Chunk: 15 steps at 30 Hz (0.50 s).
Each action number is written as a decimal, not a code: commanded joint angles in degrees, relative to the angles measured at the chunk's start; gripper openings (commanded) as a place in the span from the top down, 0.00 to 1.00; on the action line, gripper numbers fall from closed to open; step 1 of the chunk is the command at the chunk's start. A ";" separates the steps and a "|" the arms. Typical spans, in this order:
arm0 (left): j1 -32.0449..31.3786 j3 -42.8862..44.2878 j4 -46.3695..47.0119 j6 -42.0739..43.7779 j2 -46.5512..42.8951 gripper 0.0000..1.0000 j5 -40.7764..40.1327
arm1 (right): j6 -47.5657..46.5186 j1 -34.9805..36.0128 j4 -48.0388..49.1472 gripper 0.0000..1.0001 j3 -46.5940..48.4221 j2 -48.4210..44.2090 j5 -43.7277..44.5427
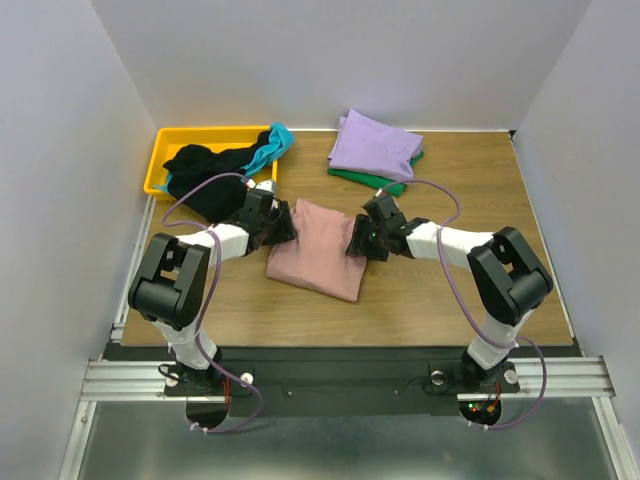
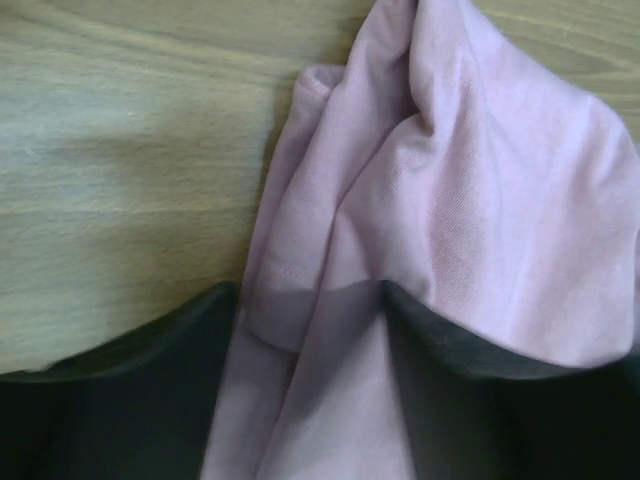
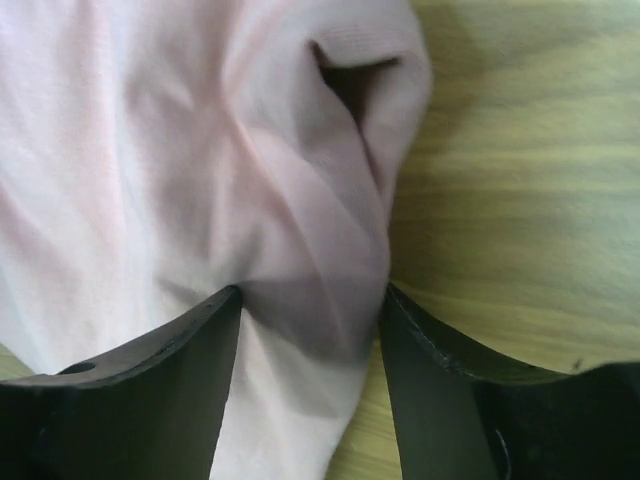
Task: Fold and stack the t-shirts
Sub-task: Neatly place the folded tshirt to the corner
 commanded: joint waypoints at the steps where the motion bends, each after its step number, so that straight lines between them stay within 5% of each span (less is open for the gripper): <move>1: -0.10 1.43 -0.51 0.95 2.76 0.36 1.66 | 0.41 -0.07 -0.15 0.47 2.35 4.77 -2.81; 6: -1.41 2.84 0.01 1.92 5.57 0.68 4.29 | -0.29 -0.07 0.11 0.69 5.42 7.50 -3.61; 8: -2.21 3.98 0.01 2.36 6.01 0.97 5.08 | -1.78 -0.07 0.11 0.78 6.74 7.77 -2.91; 12: -2.47 6.18 -0.16 2.27 4.09 1.00 5.79 | -7.83 -0.07 -0.41 1.00 11.39 5.49 1.74; 15: -3.00 8.29 0.36 2.10 1.02 1.00 5.44 | -11.53 -0.16 -1.64 1.00 14.56 3.73 6.05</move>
